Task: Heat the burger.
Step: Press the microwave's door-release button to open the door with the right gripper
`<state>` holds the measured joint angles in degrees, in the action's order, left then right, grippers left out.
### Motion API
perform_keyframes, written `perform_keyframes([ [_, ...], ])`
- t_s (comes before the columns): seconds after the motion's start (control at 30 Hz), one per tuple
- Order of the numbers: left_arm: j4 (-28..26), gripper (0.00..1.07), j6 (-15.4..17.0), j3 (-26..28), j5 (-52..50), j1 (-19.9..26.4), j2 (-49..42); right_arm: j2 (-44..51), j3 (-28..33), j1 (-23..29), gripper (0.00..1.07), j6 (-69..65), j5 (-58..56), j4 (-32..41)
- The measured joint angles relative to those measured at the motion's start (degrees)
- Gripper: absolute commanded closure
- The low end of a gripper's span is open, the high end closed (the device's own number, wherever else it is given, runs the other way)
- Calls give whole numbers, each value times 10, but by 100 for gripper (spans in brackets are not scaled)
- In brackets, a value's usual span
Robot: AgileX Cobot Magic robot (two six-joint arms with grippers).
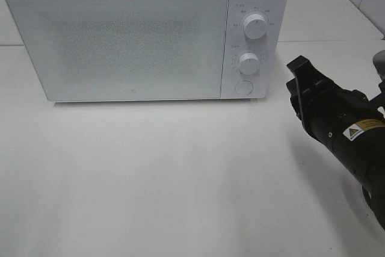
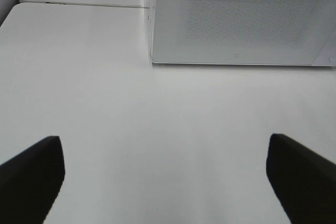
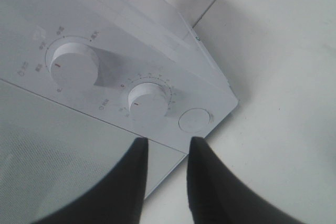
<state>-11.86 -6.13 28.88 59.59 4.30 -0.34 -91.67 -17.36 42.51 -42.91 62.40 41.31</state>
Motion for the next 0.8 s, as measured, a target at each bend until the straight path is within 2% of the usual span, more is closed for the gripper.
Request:
perform_keyframes([
  [0.1, 0, 7, 0, 0, 0, 0, 0, 0, 0, 0, 95, -25, -2, -1],
  [0.13, 0, 7, 0, 0, 0, 0, 0, 0, 0, 0, 100, -77, -9, -1],
  [0.23, 0, 7, 0, 0, 0, 0, 0, 0, 0, 0, 107, -142, -33, -1],
  [0.43, 0, 7, 0, 0, 0, 0, 0, 0, 0, 0, 107, -245, -82, -1],
  [0.8, 0, 7, 0, 0, 0, 0, 0, -17, -4, 0, 107, -270, -89, 2],
])
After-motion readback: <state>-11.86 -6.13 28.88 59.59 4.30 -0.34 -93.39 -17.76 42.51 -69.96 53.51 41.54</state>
